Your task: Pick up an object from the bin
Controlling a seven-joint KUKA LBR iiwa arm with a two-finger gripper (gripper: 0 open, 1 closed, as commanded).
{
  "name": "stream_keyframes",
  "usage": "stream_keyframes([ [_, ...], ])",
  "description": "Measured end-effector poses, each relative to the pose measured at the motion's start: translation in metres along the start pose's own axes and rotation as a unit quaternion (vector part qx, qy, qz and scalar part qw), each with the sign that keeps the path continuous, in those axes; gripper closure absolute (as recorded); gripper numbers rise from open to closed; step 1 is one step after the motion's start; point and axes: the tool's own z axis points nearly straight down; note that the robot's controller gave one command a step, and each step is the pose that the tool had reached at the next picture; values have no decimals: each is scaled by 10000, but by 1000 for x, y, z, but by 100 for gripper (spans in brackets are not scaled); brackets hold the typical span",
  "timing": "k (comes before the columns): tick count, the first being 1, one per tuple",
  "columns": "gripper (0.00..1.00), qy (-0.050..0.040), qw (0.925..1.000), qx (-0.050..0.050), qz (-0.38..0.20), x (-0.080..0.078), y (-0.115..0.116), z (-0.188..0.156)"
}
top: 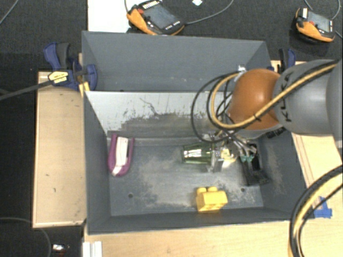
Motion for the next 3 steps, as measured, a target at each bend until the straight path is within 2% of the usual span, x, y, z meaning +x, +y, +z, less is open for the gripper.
stream_keyframes([
  [1,100,0,10000,0,2,0,0,0],
  [2,100,25,10000,-4,14,1,0,-25],
  [3,100,-11,10000,0,22,-1,0,-42],
])
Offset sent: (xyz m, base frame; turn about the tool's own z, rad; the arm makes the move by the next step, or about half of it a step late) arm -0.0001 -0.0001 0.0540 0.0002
